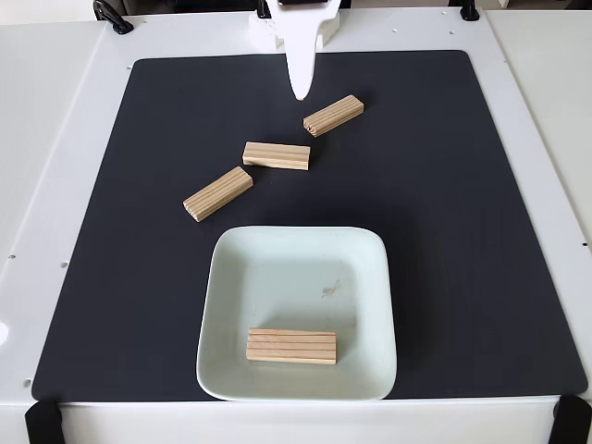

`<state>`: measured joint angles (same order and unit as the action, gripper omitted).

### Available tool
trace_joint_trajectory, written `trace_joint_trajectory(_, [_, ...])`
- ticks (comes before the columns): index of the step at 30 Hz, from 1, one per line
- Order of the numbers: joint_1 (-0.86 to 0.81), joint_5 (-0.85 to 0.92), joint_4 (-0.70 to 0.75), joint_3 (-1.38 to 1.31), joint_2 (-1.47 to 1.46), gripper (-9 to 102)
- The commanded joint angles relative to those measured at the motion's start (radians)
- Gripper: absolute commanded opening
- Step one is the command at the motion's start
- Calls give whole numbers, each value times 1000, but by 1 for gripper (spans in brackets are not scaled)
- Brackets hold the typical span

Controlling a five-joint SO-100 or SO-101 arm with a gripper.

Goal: Pick up the wooden block and place them on the plate.

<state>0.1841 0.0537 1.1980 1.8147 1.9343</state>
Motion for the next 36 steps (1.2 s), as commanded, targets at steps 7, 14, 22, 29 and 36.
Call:
trace_joint_trajectory(7, [-83, -14, -176, 291, 150, 9])
trace_joint_trajectory(14, [-97, -8, -170, 353, 147, 31])
trace_joint_trajectory(22, [-100, -8, -169, 330, 14, 31])
trace_joint_trajectory(29, [-115, -8, -163, 233, -143, 31])
trace_joint_trajectory(36, [-144, -9, -163, 169, -278, 31])
